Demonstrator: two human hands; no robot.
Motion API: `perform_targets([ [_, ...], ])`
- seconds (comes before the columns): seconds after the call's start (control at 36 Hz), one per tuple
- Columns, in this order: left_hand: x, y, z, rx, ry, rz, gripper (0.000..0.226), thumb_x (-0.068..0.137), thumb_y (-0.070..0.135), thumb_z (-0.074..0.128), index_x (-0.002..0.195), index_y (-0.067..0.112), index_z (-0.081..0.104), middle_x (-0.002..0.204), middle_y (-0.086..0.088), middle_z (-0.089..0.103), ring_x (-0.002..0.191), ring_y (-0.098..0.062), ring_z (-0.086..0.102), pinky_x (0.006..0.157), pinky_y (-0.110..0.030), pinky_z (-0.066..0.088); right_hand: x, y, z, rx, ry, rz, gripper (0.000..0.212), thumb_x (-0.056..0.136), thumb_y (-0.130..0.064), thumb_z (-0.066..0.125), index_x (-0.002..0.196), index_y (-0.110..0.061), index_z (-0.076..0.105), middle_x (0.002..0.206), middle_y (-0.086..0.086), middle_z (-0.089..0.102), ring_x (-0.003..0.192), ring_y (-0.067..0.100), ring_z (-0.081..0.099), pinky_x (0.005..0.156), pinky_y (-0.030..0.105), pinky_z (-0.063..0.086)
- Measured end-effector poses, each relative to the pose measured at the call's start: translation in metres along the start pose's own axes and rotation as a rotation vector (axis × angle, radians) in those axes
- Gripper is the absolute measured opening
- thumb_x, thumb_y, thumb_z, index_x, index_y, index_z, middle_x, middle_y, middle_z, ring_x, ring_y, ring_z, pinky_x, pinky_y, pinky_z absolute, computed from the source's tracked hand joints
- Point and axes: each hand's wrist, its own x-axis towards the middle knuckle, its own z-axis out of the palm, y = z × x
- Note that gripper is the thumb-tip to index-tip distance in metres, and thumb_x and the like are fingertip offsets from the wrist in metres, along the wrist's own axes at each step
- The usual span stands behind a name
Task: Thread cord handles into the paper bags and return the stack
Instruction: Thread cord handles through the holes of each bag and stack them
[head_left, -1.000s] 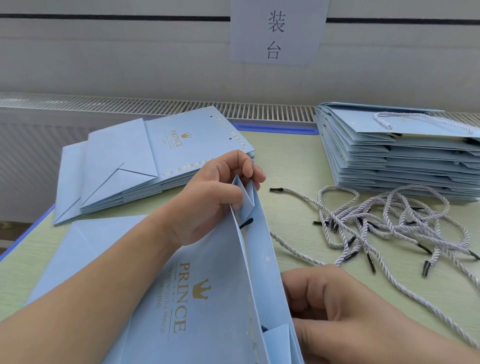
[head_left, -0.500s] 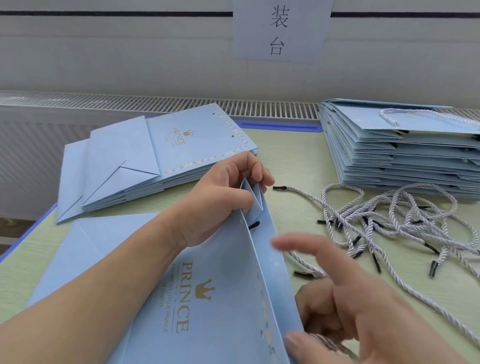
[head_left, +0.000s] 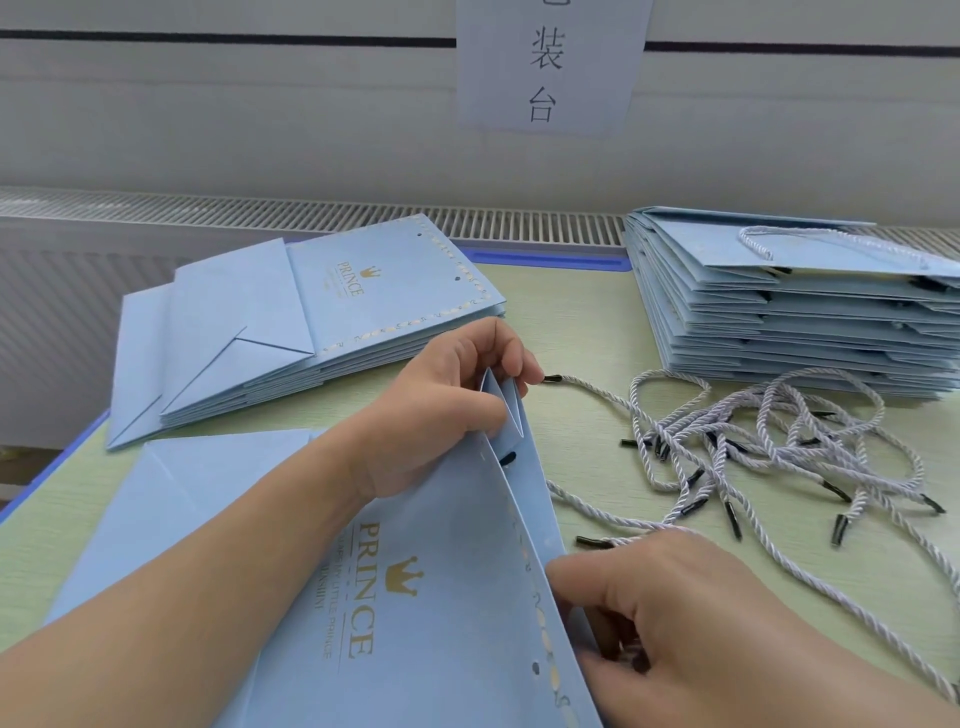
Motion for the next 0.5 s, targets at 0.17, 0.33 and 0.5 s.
perform_targets([
  [0.17, -0.001, 0.001, -0.001, 0.002, 0.006, 0.009, 0.032, 0.051, -0.005, 0.038, 0.077, 0.013, 0.044, 0.08, 0.008, 0.063, 0.066, -0.004, 0.049, 0.054, -0.013, 0.038, -0.002, 0.01, 0.005, -0.081, 0.137, -0.065, 0.019, 0.067, -0.049, 0.048, 0.082, -0.04, 0.054, 0.072, -0.018, 0.051, 0.057, -0.006, 0.04, 0.044, 0.006, 0.031],
  [0.33, 0.0, 0.001, -0.003, 0.043, 0.011, 0.025, 0.031, 0.052, -0.003, 0.04, 0.077, 0.014, 0.046, 0.083, 0.009, 0.062, 0.071, -0.007, 0.047, 0.057, -0.016, 0.038, 0.0, 0.017, 0.011, -0.064, 0.191, -0.107, 0.017, 0.07, -0.051, 0.055, 0.081, -0.044, 0.066, 0.106, -0.024, 0.051, 0.076, -0.008, 0.036, 0.054, 0.016, 0.038],
  [0.5, 0.001, 0.0, -0.003, 0.017, 0.026, 0.01, 0.031, 0.052, -0.003, 0.038, 0.077, 0.015, 0.046, 0.082, 0.009, 0.062, 0.077, -0.012, 0.046, 0.059, -0.018, 0.038, -0.002, 0.007, 0.013, -0.207, 0.46, -0.204, 0.008, 0.07, -0.039, 0.058, 0.067, -0.032, 0.057, 0.125, -0.015, 0.046, 0.08, 0.005, 0.033, 0.06, 0.024, 0.033],
])
